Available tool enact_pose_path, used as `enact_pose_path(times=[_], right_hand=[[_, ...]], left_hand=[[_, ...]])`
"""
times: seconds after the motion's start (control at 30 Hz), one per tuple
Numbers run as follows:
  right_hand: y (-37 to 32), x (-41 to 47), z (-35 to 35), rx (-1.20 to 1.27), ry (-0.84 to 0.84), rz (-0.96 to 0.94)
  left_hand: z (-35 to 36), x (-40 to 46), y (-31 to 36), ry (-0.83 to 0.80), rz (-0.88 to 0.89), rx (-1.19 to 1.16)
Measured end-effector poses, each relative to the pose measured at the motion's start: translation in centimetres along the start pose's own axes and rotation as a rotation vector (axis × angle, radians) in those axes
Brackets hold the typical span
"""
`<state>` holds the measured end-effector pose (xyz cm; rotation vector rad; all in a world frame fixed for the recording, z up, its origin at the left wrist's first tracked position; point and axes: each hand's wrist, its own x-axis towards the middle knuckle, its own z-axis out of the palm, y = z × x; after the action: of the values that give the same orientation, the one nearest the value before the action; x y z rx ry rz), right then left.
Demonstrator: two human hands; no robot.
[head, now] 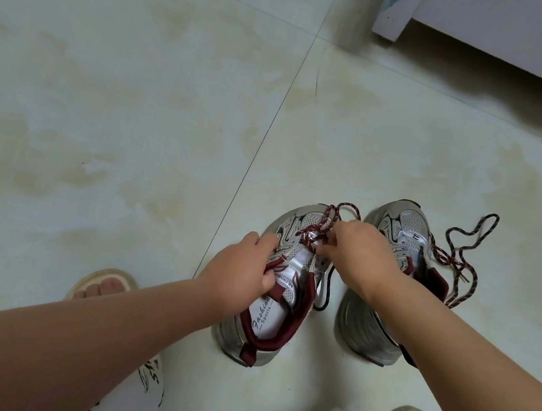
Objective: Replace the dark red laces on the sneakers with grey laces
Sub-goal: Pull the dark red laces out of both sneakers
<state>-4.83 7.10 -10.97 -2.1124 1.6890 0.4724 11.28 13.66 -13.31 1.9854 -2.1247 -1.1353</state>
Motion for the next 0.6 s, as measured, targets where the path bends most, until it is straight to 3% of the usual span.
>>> enact_pose_path(times=[0.07, 0.1, 0.2, 0.4, 0.47, 0.53, 0.6], right_hand=[[0.0, 0.0, 0.1, -0.014, -0.042, 0.004], [0.1, -0.3, 0.1, 0.094, -0.069, 0.003], [1.0, -0.6, -0.9, 0.713, -0.063, 0.133], [3.3, 0.5, -5.4, 1.892, 0.332, 0.407], [3.6, 0.2, -6.2, 1.809, 0.427, 0.410], [3.2, -0.2, -5.7, 1.262, 0.427, 0.345], [2.2, -0.8, -4.2, 0.687, 0.286, 0.188]], left_hand=[[0.0, 0.0, 0.0, 0.000, -0.001, 0.004], [0.0, -0.1, 0.0, 0.000, -0.002, 0.004], [-0.1, -0.1, -0.1, 0.000, -0.006, -0.004], [-0.1, 0.0, -0.2, 0.003, -0.015, -0.020], [-0.1, 0.0, -0.2, 0.004, -0.015, -0.022], [-0.1, 0.0, -0.2, 0.004, -0.020, -0.023], [-0.1, 0.0, -0.2, 0.003, -0.021, -0.026]])
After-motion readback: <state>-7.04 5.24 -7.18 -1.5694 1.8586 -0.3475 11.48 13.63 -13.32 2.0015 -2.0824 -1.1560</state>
